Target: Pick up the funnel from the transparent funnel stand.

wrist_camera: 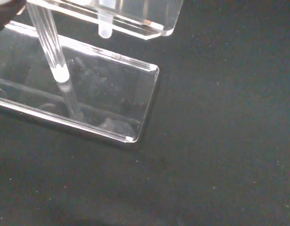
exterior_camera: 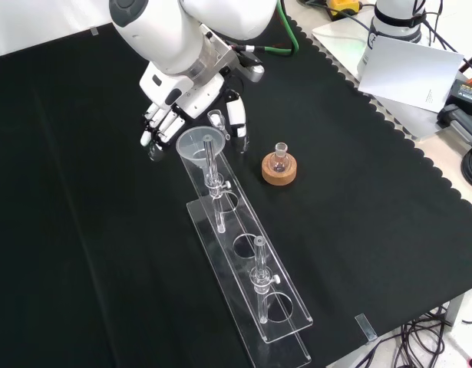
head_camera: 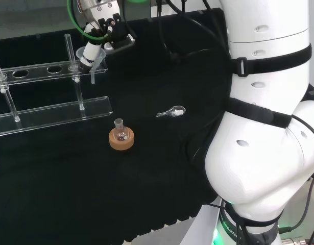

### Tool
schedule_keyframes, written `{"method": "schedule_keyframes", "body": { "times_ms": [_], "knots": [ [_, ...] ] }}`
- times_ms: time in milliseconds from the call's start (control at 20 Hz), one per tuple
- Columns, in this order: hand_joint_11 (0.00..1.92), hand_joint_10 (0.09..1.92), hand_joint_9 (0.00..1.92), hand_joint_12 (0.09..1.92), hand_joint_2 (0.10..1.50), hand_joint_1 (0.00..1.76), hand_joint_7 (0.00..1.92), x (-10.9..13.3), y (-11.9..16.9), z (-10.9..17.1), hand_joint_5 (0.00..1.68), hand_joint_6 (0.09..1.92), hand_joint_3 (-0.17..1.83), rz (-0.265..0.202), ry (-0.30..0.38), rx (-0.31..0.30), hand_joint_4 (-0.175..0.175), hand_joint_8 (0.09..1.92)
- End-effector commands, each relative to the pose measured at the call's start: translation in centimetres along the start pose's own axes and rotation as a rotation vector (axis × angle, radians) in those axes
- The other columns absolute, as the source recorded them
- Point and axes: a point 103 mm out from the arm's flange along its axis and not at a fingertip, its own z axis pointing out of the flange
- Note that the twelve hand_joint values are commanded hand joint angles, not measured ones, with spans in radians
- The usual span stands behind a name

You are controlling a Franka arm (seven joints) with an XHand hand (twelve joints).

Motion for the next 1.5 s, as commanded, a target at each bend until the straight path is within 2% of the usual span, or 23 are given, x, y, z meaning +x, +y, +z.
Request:
{"method": "schedule_keyframes", "body": {
  "times_ms": [50,350,700,1100,1500],
  "knots": [
    [0.00,0.46,0.00,1.12,0.64,0.63,0.16,-0.2,0.1,-0.1,0.01,0.09,0.00,0.006,-0.001,-0.004,-0.055,0.43],
    [0.00,0.60,0.00,1.15,0.66,0.64,0.20,-0.3,0.2,-0.6,0.08,0.09,0.01,0.000,-0.004,0.015,-0.044,0.54],
    [0.00,0.83,0.00,1.18,0.68,0.67,0.29,-0.3,0.3,-1.1,0.20,0.09,0.02,-0.001,-0.025,0.046,-0.022,0.56],
    [0.00,0.88,0.02,1.18,0.69,0.65,0.32,0.1,0.4,-1.1,0.24,0.09,0.03,-0.005,-0.018,0.053,-0.016,0.56],
    [0.00,0.87,0.12,1.20,0.70,0.66,0.43,0.2,0.2,-1.1,0.37,0.09,0.04,-0.003,-0.005,0.040,-0.007,0.56]
  ]
}}
